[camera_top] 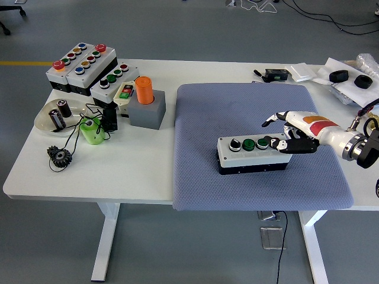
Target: Pick up the button,place it on the desk,press the button,press the button
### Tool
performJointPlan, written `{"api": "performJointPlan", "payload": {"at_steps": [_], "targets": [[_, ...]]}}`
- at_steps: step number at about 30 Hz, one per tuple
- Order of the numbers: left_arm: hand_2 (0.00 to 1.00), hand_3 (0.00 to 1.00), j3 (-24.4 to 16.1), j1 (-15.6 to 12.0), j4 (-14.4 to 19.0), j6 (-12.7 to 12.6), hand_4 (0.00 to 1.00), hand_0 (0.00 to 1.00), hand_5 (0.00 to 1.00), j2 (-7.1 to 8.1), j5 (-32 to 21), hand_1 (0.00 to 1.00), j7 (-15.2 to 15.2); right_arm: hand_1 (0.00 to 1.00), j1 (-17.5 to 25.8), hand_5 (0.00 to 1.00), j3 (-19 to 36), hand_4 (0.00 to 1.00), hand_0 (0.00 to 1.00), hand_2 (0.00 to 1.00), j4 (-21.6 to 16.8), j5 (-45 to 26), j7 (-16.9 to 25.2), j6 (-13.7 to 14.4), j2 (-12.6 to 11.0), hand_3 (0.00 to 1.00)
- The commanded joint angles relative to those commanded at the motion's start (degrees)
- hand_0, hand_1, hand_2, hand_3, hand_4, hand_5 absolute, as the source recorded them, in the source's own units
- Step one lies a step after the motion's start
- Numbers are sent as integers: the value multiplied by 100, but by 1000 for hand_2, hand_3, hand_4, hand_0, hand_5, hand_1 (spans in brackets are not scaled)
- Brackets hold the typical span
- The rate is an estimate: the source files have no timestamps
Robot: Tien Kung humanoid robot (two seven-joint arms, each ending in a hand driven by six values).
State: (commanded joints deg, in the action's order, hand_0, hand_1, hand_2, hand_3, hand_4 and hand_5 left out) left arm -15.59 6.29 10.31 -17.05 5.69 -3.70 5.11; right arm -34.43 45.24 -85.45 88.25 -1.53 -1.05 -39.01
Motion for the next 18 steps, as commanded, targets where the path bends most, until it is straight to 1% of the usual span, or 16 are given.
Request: {"api": "performJointPlan", "payload": {"at_steps": [1,5,6,7,8,11,12,13,15,16,17,18], "targets": [[731,542,4,-1,0,0,393,673,998,-1,-7,726,1,2,29,649,125,639,101,167,-10,-168,6,9,-4,754],[731,542,-40,-7,0,-6,393,673,998,-9,46,726,-13,2,301,649,690,639,101,167,82,-1058,65,48,17,754],[731,542,-49,-9,0,-7,393,673,998,-11,55,726,-14,2,349,649,791,639,101,167,118,-1319,65,25,30,754],[732,543,-82,-13,0,-11,393,673,998,-14,88,727,-21,2,458,652,966,638,83,149,192,-1543,64,-50,53,793],[732,543,-93,-14,0,-12,393,673,998,-16,100,727,-23,2,498,652,1060,638,83,149,217,-1803,64,-77,62,793],[732,543,-101,-25,0,-12,393,673,998,-20,111,727,-24,2,818,652,1499,638,83,149,372,-2548,38,-207,100,793],[732,543,-112,-27,0,-13,393,673,998,-21,126,727,-26,2,884,652,1580,638,83,149,400,-2772,56,-198,107,793],[731,545,-135,-29,0,-14,392,673,998,-22,154,727,-31,2,999,659,1726,638,56,121,435,-2995,94,-167,117,769],[731,545,-129,-37,0,-14,392,673,998,-25,159,727,-32,2,1236,659,2042,638,56,121,528,-3479,209,-42,149,769],[731,545,-140,-40,0,-15,392,673,998,-26,176,727,-36,2,1342,659,2209,638,56,121,572,-3703,258,65,164,769],[731,545,-143,-41,0,-16,392,673,998,-27,182,727,-37,2,1381,659,2291,638,56,121,588,-3963,275,105,170,769],[731,545,-118,-44,0,-13,392,673,998,-25,170,727,-34,2,1507,659,2471,638,56,121,643,-4187,312,246,189,769]]}}
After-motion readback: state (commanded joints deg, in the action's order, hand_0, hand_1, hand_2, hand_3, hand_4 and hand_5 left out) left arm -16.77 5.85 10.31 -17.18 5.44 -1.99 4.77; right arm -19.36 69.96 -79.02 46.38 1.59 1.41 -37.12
